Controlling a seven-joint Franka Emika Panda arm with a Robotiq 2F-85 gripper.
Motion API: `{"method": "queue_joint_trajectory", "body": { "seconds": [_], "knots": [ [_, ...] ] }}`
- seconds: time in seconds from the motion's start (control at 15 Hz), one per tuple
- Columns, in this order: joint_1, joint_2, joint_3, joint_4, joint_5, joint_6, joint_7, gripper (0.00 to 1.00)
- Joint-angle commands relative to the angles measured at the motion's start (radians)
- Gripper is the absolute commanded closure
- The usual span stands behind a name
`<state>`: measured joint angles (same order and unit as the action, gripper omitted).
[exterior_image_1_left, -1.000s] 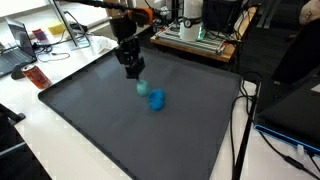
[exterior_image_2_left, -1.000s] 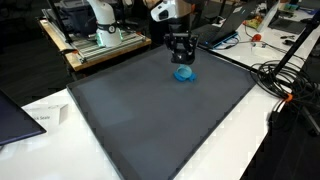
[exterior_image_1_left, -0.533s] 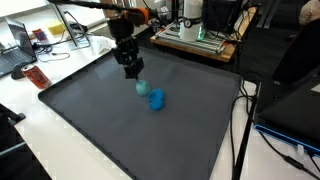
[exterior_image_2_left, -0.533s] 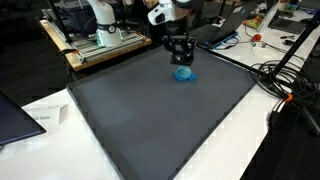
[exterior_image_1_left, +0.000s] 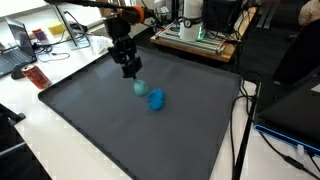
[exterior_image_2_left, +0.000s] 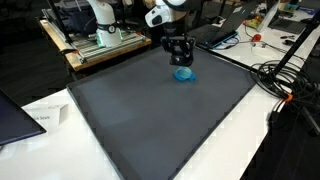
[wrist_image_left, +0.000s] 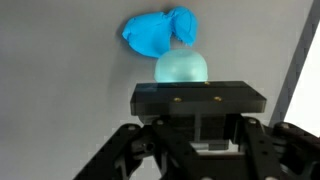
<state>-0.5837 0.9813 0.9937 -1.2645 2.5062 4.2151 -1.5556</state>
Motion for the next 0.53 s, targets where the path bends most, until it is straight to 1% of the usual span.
{"method": "queue_joint_trajectory", "body": {
  "seconds": [0.0, 0.2, 0.47],
  "knots": [
    [-0.028, 0.035, 0.041, 0.032, 0.005, 0.023, -0.043, 0.72],
    [-0.041, 0.050, 0.051, 0.034, 0.005, 0.024, -0.049, 0.72],
    [-0.069, 0.075, 0.081, 0.040, 0.005, 0.024, -0.060, 0.72]
  ]
}}
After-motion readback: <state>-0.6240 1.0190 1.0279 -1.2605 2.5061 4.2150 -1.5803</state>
